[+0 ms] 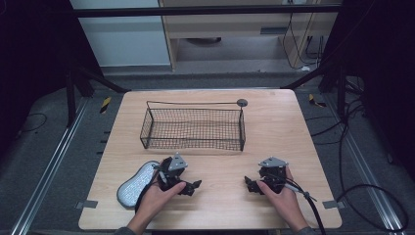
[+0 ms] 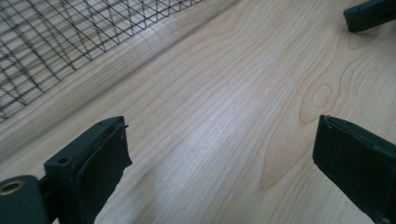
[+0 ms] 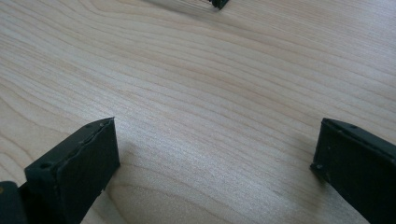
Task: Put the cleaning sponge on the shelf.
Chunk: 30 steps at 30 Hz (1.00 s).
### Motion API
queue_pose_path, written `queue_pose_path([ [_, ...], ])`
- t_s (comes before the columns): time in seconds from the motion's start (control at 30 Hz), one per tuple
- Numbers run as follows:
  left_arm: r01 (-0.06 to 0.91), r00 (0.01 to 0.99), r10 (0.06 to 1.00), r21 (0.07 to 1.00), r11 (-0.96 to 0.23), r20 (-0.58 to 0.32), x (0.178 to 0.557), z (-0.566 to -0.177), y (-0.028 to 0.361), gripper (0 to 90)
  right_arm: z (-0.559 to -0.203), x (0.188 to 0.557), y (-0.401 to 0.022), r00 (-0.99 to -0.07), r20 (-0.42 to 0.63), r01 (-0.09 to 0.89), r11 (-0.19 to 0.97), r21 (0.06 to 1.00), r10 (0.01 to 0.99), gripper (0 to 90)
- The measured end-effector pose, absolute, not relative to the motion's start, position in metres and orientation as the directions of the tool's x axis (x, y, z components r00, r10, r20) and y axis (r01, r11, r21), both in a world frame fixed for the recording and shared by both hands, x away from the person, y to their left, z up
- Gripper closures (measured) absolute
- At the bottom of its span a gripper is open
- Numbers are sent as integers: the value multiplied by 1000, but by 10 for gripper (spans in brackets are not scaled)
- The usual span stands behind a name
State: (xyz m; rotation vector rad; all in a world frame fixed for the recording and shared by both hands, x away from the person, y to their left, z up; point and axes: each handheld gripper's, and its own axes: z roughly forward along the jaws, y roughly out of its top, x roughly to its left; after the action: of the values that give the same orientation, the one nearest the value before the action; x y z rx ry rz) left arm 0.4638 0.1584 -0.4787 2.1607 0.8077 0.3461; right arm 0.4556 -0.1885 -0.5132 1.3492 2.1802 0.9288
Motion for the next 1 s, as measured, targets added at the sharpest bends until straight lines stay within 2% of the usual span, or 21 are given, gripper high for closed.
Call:
queue_pose_path([
  [0.23, 481, 707, 707, 747, -458, -21, 464, -461, 195, 43, -513, 455, -188, -446, 0, 620, 308, 721, 895, 4],
  [0.53, 507, 664, 747, 715, -482, 32, 462, -436, 232, 30, -513, 455, -188, -442, -1, 621, 307, 722, 897, 4],
  [1.0, 550, 674, 735, 619, -560, 67, 465, -436, 247, 36, -513, 455, -188, -442, -2, 621, 308, 721, 897, 4],
])
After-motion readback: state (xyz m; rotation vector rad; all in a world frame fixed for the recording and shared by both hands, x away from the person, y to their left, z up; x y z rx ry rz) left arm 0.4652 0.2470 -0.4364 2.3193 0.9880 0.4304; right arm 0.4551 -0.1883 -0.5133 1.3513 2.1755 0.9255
